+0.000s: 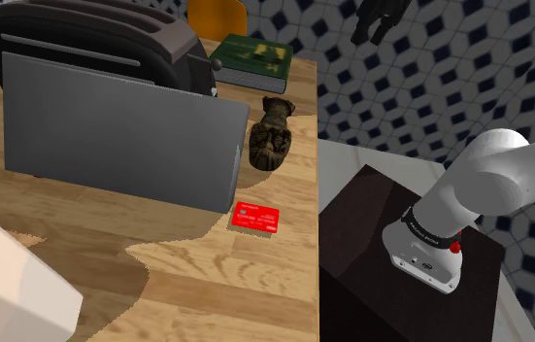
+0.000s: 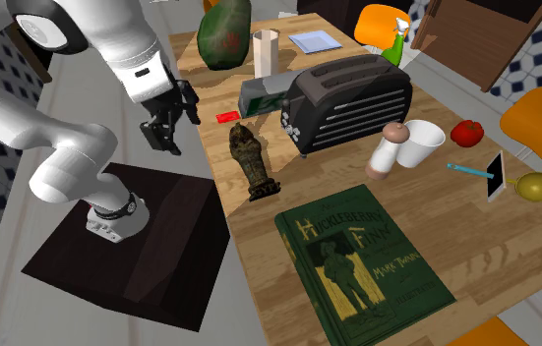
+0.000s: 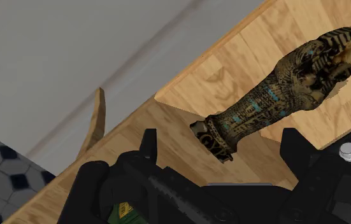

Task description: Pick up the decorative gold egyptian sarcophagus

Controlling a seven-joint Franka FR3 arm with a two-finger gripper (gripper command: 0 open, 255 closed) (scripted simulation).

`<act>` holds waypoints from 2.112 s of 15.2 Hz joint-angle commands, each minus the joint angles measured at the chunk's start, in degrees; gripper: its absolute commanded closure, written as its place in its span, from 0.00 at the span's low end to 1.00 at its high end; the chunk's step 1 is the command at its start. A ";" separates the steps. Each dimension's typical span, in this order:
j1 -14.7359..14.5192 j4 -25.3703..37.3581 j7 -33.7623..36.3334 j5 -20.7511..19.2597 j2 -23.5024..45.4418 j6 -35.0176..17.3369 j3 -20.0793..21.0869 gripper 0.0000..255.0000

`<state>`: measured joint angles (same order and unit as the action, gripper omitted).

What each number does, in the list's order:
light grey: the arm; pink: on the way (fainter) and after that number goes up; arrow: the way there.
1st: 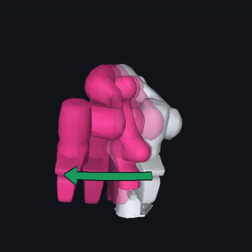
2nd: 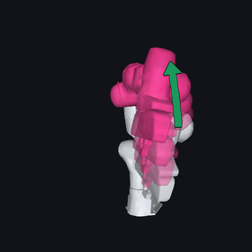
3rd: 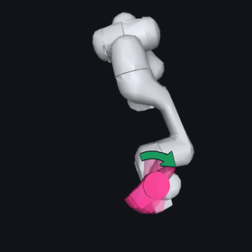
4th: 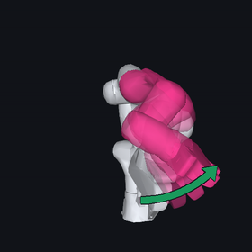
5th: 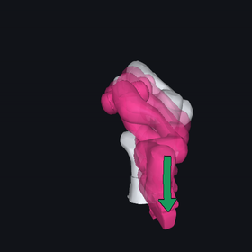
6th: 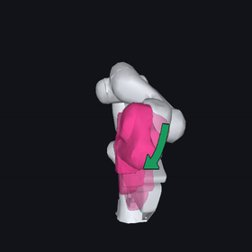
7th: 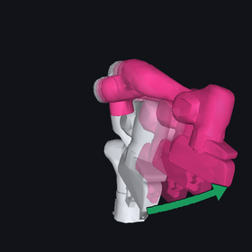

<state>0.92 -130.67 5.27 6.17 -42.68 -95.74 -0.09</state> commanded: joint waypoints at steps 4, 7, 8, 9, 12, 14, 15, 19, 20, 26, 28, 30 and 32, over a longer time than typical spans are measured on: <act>1.39 -1.19 8.65 2.23 3.78 -3.27 3.47 0.00; 2.71 -1.62 17.11 4.28 8.31 -6.63 6.73 0.00; 3.14 -1.62 19.89 4.91 9.97 -7.77 7.75 0.00; 3.55 -1.54 22.66 5.49 11.69 -8.91 8.73 0.00; 4.72 -0.90 30.86 7.01 17.23 -12.36 11.42 0.00; 5.46 -0.17 36.23 7.81 21.18 -14.67 13.00 0.00; 5.81 0.27 38.89 8.15 23.21 -15.82 13.71 0.00; 6.91 2.52 49.32 9.07 31.68 -20.36 15.92 0.00; 7.09 3.13 51.68 9.20 33.69 -21.40 16.26 0.00; 6.87 0.35 51.06 9.35 35.65 -26.08 16.52 0.00; 6.83 -0.31 50.90 9.38 36.24 -27.32 16.60 0.00; 6.83 -0.32 50.90 9.38 36.24 -27.32 16.60 0.00; 6.83 -0.28 50.93 9.38 36.22 -27.26 16.61 1.00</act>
<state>7.76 -130.86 56.19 15.54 -6.52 -122.95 16.51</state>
